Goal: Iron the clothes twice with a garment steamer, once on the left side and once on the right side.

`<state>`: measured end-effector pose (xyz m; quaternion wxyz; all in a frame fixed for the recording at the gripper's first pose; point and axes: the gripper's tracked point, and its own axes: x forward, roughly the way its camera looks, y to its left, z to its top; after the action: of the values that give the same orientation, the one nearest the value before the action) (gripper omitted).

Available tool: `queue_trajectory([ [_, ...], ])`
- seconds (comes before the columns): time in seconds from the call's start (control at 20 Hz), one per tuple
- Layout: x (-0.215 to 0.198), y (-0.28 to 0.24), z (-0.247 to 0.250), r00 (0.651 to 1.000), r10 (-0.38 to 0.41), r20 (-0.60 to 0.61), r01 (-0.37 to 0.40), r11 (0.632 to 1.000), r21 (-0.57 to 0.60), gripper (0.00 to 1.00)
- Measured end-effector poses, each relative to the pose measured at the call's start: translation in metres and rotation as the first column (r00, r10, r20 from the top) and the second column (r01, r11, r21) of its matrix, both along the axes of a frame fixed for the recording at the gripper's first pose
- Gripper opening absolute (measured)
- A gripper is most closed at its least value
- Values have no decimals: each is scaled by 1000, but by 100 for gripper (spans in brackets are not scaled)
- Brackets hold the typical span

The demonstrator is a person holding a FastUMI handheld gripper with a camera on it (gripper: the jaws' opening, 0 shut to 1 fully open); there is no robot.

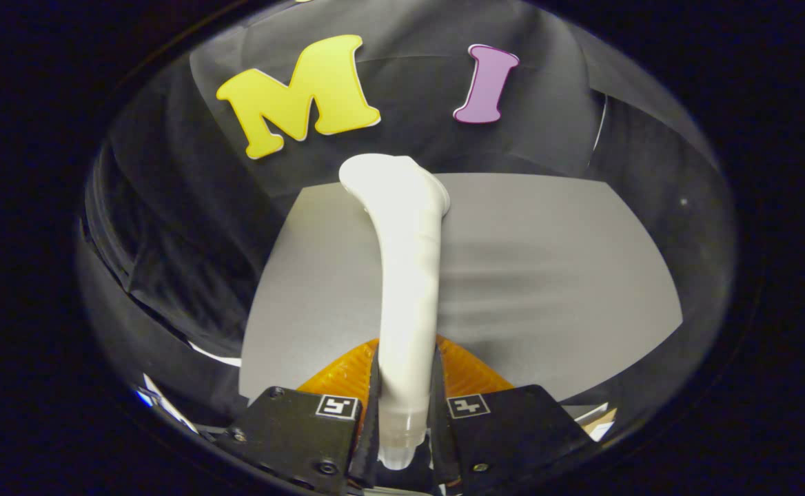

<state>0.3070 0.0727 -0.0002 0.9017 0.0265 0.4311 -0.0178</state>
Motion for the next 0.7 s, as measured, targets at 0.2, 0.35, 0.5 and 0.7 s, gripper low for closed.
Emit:
queue_trajectory([
  [0.2, -26, 15, 19, 997, -10, 70, 10, 1000, 5, 33],
  [0.35, -48, 32, 46, 987, -11, 159, 10, 1000, 13, 33],
  [0.5, -73, 54, 80, 962, -32, 272, 22, 999, 39, 33],
  [0.7, -113, 79, 124, 900, -49, 433, 33, 998, 44, 32],
])
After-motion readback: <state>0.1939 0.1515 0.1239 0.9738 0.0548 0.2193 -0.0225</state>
